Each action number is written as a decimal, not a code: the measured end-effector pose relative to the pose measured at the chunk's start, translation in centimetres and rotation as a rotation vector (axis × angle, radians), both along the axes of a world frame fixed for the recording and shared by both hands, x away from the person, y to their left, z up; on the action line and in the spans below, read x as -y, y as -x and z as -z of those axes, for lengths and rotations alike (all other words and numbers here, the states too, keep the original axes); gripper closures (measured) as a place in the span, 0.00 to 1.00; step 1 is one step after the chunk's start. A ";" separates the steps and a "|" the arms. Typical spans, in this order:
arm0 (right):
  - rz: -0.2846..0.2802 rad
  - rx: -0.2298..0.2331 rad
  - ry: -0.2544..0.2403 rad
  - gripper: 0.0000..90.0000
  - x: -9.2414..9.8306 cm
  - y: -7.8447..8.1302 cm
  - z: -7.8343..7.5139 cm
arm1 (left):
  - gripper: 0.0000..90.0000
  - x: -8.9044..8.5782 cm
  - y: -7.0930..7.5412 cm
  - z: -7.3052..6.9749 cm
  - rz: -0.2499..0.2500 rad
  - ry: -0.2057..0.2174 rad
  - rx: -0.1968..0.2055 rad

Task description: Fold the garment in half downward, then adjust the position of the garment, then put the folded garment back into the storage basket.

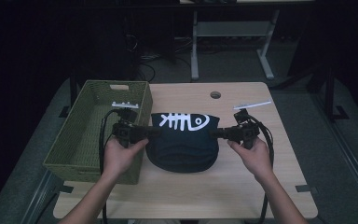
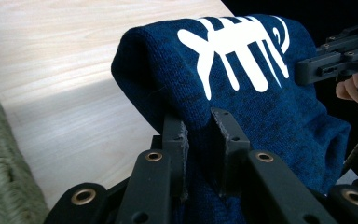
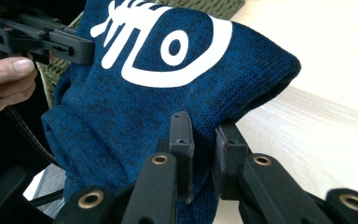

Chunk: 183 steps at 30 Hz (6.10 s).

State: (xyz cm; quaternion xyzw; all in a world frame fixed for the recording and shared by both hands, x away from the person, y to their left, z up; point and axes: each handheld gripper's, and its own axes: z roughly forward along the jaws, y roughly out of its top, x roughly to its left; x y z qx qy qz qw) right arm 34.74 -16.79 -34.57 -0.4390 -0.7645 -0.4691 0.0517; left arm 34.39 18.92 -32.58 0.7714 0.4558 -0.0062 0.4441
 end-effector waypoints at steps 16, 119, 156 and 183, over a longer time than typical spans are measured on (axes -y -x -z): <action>-0.040 0.014 -0.005 0.89 -2.9 -1.3 -1.9 | 0.86 -3.0 -0.3 -1.6 -0.033 -0.003 0.010; -0.162 -0.090 0.037 0.88 -27.5 -9.6 -0.1 | 0.84 -24.7 -5.0 1.2 -0.248 -0.068 -0.088; -0.132 -0.081 0.145 0.85 -28.3 -10.3 2.3 | 0.81 -23.5 -6.9 3.5 -0.242 -0.200 -0.104; -0.113 -0.019 0.100 0.66 -26.4 -10.0 0.3 | 0.63 -22.4 -5.3 1.0 -0.279 -0.166 0.014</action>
